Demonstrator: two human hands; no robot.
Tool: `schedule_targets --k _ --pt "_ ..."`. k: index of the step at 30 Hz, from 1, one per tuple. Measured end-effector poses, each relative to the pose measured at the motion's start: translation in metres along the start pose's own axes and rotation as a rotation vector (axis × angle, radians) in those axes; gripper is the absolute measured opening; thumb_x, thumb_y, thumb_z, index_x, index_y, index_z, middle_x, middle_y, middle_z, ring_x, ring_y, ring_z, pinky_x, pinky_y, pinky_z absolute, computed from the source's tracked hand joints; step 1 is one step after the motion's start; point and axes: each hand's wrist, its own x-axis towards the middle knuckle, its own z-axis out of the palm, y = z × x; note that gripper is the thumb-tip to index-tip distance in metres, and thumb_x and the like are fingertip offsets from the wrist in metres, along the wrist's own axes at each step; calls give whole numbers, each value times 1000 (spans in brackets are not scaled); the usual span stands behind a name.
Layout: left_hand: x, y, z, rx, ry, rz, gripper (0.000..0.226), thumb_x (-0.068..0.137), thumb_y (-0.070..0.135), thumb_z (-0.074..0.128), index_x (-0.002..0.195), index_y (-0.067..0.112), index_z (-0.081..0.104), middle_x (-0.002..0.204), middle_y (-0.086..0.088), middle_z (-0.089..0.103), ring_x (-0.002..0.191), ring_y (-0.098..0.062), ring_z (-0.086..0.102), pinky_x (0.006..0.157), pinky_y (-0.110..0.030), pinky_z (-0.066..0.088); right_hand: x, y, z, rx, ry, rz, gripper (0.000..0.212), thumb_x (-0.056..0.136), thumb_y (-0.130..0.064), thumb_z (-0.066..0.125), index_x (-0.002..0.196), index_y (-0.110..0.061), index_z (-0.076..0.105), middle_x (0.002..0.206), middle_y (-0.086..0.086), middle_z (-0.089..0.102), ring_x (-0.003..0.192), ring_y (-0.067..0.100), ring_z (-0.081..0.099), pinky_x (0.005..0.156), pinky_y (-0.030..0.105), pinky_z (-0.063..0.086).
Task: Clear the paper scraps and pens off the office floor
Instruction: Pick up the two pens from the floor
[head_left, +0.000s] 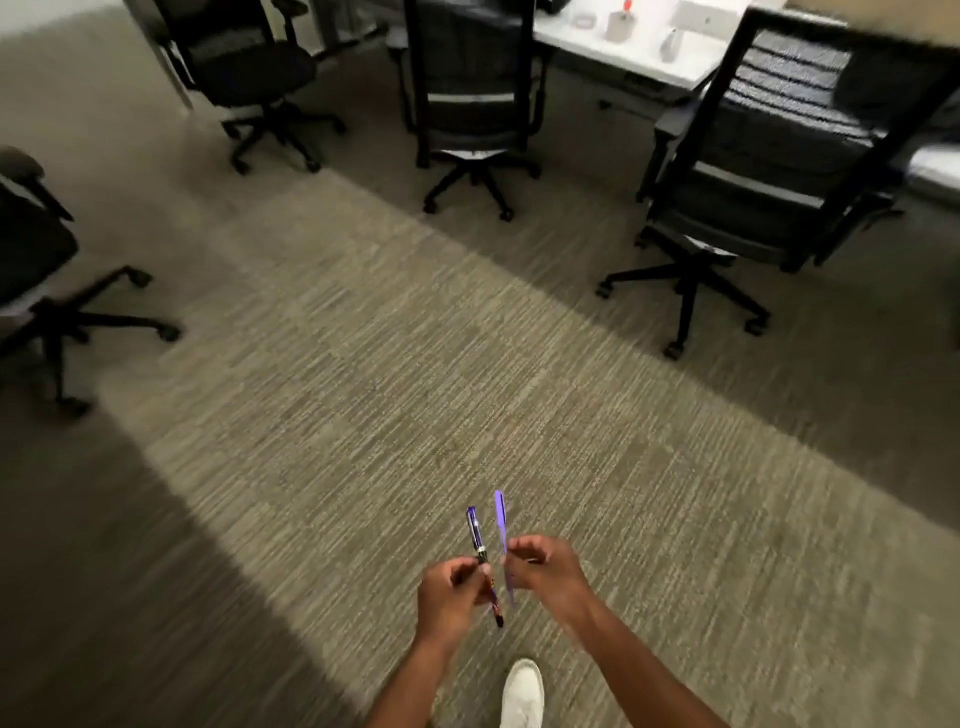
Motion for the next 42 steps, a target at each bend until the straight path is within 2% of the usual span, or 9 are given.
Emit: schedule_targets --k 4,10,19,23,27,30,33,39,42 --pt "-25 22 -9 -55 -7 24 22 85 -10 63 68 2 70 61 -12 71 54 -17 68 53 -28 58 -27 -27 6 -12 -133 -21 17 83 11 65 96 21 65 84 19 61 82 26 55 86 57 52" --pt "-60 29 -42 -213 123 34 5 79 -3 71 76 -6 71 70 -23 69 57 -23 69 57 -33 60 -50 -48 33 -111 -377 -44 20 87 6 64 106 7 69 87 11 69 70 12 64 72 28 57" --pt "-114 12 -133 -280 317 78 30 71 18 70 83 -9 75 80 -30 72 74 -27 67 76 -49 58 -87 -51 123 -259 -658 -85 15 88 2 65 95 -6 74 80 4 74 77 16 67 80 35 58" --pt "-148 1 -183 -282 378 111 12 75 8 75 70 -2 76 70 -19 68 64 -21 64 63 -36 59 -116 -48 172 -293 -708 -137 16 85 7 66 91 -5 74 88 17 71 83 25 65 83 44 57" --pt "-183 -26 -232 -300 462 116 37 76 -13 72 47 11 71 48 -4 63 43 -6 57 43 -19 49 -154 -36 221 -370 -760 -174 13 83 11 67 91 2 71 78 12 73 72 19 67 69 33 60" --pt "-218 -49 -271 -322 509 85 24 70 -6 81 53 7 70 49 -9 64 41 -8 56 41 -20 46 -186 -24 255 -458 -809 -223 10 81 6 72 90 3 72 71 9 71 57 4 63 55 19 52" --pt "-256 -73 -310 -331 550 91 18 67 2 86 58 5 70 57 -15 67 51 -15 58 49 -24 48 -215 -9 294 -520 -876 -208 12 80 2 75 91 -1 73 77 8 74 68 9 67 68 26 56" --pt "-318 -112 -370 -498 691 108 16 72 -5 79 65 -1 66 61 -19 65 51 -18 57 55 -27 47 -271 14 379 -616 -1035 -211 16 80 8 71 96 8 69 78 15 70 68 16 65 64 25 56" --pt "-353 -122 -396 -619 769 141 11 78 -6 73 77 -10 63 58 -17 65 46 -16 60 46 -23 48 -304 23 423 -630 -1136 -185 13 81 13 67 93 6 67 71 7 72 59 10 68 59 23 57"
